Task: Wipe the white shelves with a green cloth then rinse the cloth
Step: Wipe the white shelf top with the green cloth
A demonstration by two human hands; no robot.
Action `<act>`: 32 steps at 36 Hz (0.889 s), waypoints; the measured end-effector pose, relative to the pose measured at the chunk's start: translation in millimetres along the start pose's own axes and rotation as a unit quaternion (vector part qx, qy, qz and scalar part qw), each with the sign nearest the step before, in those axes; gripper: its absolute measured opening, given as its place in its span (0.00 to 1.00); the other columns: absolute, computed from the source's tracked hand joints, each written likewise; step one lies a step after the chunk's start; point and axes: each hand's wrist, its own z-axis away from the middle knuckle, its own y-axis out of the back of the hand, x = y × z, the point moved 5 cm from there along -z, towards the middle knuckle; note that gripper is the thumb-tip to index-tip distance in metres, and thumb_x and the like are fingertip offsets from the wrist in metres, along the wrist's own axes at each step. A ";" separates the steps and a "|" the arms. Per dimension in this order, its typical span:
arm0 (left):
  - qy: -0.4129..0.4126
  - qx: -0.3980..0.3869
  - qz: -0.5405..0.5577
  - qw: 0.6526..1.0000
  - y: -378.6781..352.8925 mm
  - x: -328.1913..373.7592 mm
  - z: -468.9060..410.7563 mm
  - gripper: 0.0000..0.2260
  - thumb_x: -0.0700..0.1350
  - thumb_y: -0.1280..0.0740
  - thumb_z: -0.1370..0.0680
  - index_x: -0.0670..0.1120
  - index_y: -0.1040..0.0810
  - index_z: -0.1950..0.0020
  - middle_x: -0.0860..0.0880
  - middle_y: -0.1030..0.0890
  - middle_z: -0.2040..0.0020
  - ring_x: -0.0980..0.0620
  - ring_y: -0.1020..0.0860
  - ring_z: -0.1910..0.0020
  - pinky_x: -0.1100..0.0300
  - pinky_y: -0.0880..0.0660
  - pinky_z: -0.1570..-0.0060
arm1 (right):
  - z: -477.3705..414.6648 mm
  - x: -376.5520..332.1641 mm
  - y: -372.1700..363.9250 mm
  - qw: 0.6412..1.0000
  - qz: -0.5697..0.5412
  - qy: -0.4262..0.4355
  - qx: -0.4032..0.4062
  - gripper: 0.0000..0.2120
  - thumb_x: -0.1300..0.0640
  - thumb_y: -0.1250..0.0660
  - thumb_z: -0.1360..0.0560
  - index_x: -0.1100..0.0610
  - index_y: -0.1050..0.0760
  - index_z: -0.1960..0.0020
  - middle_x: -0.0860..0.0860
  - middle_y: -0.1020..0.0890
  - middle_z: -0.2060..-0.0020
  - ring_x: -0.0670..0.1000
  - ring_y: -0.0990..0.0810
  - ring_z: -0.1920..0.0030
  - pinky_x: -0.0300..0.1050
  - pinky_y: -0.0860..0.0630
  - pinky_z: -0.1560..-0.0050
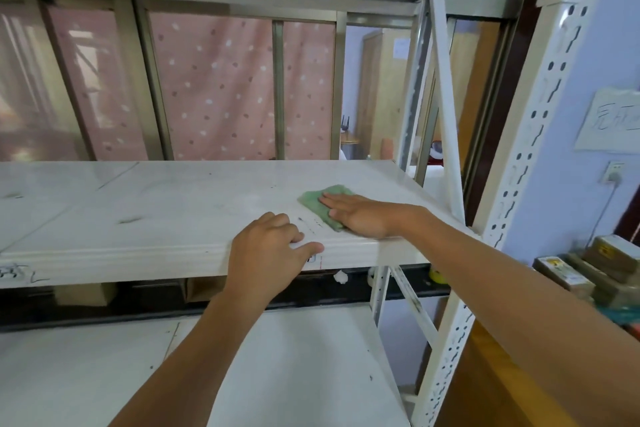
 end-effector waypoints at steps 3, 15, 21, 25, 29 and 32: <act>-0.003 0.011 0.005 1.000 -0.3 -0.3 0.9 0.15 0.59 0.19 0.36 0.48 0.16 0.68 0.57 0.25 0.70 0.55 0.27 0.66 0.75 0.44 0.66 | 4.6 32.0 7.5 0.998 0.002 -0.060 0.015 0.26 0.48 0.56 0.14 0.53 0.55 0.18 0.49 0.54 0.19 0.51 0.56 0.20 0.44 0.57 0.26; -0.031 0.099 0.081 0.991 -2.2 -3.2 6.7 0.17 0.60 0.23 0.33 0.47 0.15 0.66 0.55 0.21 0.68 0.57 0.30 0.66 0.68 0.38 0.63 | -83.0 167.1 46.0 0.977 0.046 -0.184 0.096 0.13 0.49 0.51 0.19 0.45 0.27 0.48 0.56 0.25 0.47 0.53 0.27 0.44 0.45 0.35 0.42; -0.056 0.056 0.036 0.996 0.6 -7.1 -2.9 0.21 0.66 0.29 0.31 0.49 0.15 0.65 0.56 0.24 0.69 0.58 0.32 0.67 0.70 0.42 0.67 | -137.3 121.5 56.9 0.990 0.017 -0.131 0.043 0.27 0.31 0.53 0.20 0.45 0.29 0.33 0.51 0.31 0.28 0.57 0.36 0.26 0.52 0.44 0.28; -0.076 0.046 0.006 0.996 0.8 -5.1 -3.8 0.22 0.67 0.30 0.30 0.48 0.15 0.65 0.55 0.25 0.70 0.55 0.28 0.69 0.66 0.37 0.70 | -160.6 74.0 52.3 0.998 -0.009 -0.068 -0.015 0.26 0.43 0.57 0.15 0.46 0.55 0.18 0.45 0.53 0.20 0.51 0.55 0.20 0.51 0.58 0.23; -0.086 0.057 -0.001 0.995 1.1 -3.3 -2.3 0.21 0.66 0.30 0.30 0.48 0.15 0.66 0.54 0.24 0.70 0.54 0.28 0.70 0.65 0.37 0.69 | -162.1 55.6 40.0 0.998 -0.033 0.012 -0.052 0.26 0.42 0.56 0.15 0.43 0.57 0.19 0.43 0.55 0.20 0.47 0.56 0.20 0.51 0.59 0.22; -0.095 0.069 -0.002 0.993 -0.1 -3.4 -0.4 0.20 0.64 0.28 0.30 0.47 0.15 0.66 0.53 0.24 0.70 0.53 0.29 0.70 0.64 0.37 0.70 | -140.2 33.1 31.4 0.995 -0.034 0.071 -0.058 0.25 0.42 0.56 0.15 0.40 0.57 0.20 0.40 0.56 0.20 0.42 0.58 0.22 0.47 0.61 0.23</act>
